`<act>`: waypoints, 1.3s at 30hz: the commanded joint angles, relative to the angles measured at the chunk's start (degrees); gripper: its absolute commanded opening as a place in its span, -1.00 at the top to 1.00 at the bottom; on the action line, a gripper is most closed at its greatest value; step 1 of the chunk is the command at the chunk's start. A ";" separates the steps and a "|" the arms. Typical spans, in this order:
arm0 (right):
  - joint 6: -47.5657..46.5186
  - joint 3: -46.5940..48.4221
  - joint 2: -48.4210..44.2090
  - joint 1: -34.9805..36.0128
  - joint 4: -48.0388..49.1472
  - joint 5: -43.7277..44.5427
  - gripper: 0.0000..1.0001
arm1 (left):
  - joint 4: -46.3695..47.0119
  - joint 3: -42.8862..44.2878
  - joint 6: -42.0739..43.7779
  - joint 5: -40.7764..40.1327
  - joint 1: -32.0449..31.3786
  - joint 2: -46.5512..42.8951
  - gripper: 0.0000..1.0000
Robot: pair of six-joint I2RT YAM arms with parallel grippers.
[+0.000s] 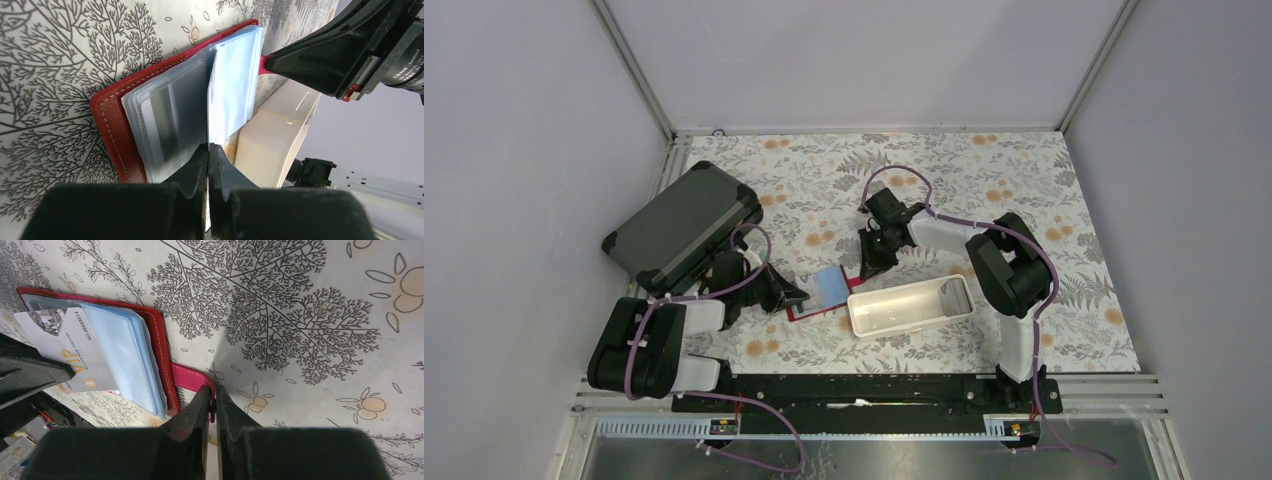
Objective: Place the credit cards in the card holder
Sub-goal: Insert the credit card into the card holder.
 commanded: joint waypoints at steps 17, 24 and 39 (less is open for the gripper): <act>-1.20 3.57 1.44 0.37 -2.12 0.42 1.00 | 5.01 0.59 0.96 2.53 -0.12 4.10 1.00; -1.19 3.37 1.43 0.33 -2.06 0.03 1.00 | 6.97 0.85 0.61 2.99 -0.12 5.65 1.00; -1.38 3.93 1.45 0.37 -2.74 -0.24 1.00 | 9.86 1.29 -1.17 2.98 -1.65 8.67 0.96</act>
